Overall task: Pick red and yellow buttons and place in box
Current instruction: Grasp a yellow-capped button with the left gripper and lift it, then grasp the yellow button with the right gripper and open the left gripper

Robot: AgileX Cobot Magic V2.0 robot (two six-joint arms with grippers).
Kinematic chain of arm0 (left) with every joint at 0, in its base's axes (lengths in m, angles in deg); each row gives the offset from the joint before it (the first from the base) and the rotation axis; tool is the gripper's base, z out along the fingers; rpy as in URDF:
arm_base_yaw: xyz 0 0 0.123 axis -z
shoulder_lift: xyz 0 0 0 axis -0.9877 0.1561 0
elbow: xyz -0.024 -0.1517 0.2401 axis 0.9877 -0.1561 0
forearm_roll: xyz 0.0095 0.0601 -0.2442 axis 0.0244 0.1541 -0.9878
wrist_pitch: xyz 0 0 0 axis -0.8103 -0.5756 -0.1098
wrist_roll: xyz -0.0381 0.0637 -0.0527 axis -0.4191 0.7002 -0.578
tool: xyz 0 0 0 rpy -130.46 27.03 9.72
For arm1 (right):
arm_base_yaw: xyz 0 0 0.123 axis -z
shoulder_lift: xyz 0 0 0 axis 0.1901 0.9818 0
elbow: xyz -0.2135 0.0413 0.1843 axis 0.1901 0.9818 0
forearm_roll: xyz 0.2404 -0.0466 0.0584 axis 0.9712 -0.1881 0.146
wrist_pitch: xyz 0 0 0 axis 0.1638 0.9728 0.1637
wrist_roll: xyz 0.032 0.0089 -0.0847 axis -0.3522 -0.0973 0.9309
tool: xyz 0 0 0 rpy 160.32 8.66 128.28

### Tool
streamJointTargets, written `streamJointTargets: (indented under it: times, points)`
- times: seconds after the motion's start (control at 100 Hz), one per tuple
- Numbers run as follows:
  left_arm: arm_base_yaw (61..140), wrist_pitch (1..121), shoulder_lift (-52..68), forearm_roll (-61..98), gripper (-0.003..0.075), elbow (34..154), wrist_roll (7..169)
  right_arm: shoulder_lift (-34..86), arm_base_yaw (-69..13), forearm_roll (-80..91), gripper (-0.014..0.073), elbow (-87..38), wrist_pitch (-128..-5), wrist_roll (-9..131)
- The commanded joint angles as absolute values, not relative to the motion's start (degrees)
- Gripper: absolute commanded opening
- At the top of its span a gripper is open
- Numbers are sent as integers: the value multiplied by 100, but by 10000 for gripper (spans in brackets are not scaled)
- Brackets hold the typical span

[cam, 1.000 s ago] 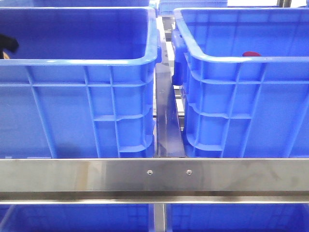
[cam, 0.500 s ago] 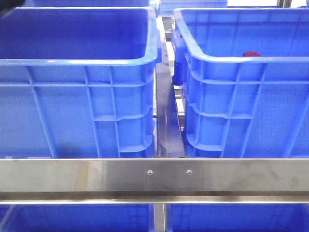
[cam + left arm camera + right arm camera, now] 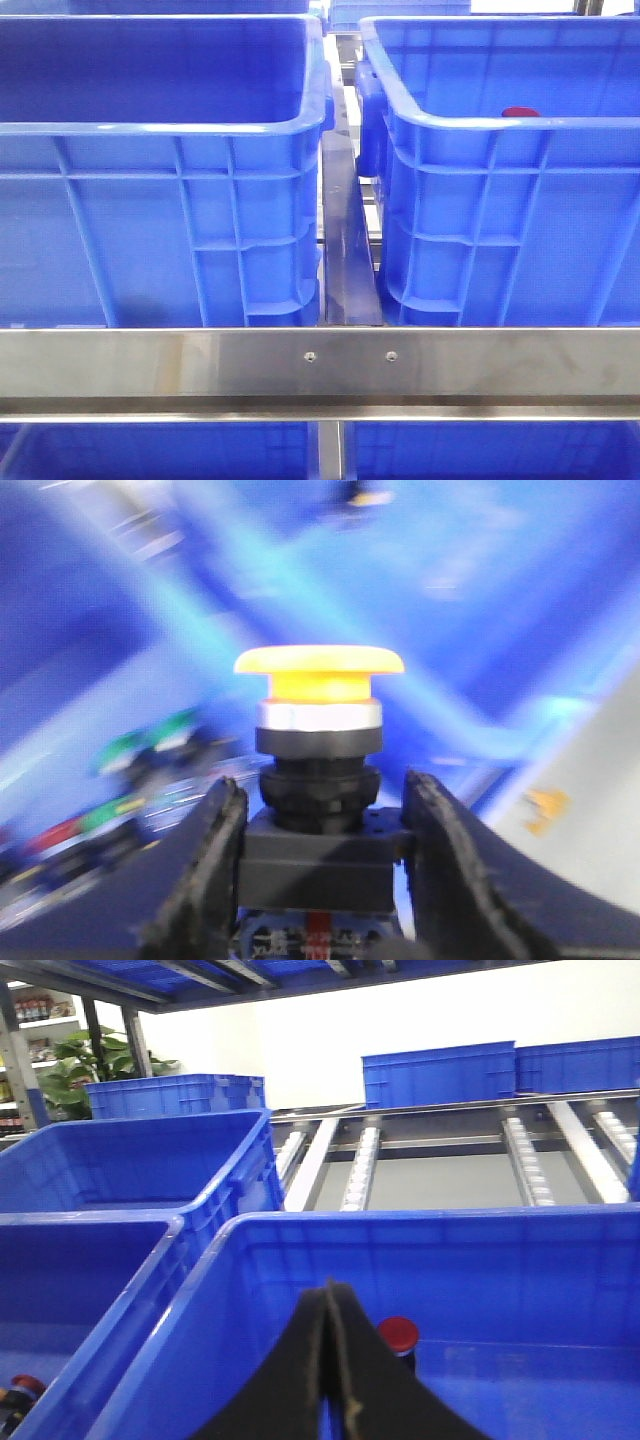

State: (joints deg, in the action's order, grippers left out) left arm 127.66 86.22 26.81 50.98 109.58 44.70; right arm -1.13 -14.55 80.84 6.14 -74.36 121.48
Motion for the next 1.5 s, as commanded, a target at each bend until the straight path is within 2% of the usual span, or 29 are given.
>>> streamJointTargets:
  times: [0.0, 0.12, 0.36, 0.45, 0.69, 0.83, 1.07, 1.49]
  points:
    - [13030, 8242, 2474, 5142, -19, 11114, 4466, -89, -1436, 8133, -19, 481, -7189, 12193]
    - [13141, 8242, 2474, 5142, -19, 11114, 4466, -89, -1436, 8133, 115, 481, -6922, 12193]
    - [13141, 8242, 2474, 5142, -19, 11114, 4466, -89, -1436, 8392, 500, 481, -6066, 12144]
    - [13141, 8242, 2474, 5142, -19, 11114, 4466, -84, -1436, 8833, 554, 481, -5836, 11949]
    - [13141, 8226, 2474, 5142, -19, 11114, 4466, 433, -1436, 9547, 558, 425, -4554, 11141]
    - [13141, 8224, 2474, 5132, -19, 11114, 4466, 1172, -1436, 9596, 558, 270, -3559, 10499]
    - [13141, 8215, 2474, 5132, -19, 11114, 4466, 2577, -1459, 9828, 558, -237, -2162, 10223]
    - [13141, 8215, 2474, 5132, -19, 11114, 4466, 3933, -2222, 9848, 558, -1033, -2011, 10078]
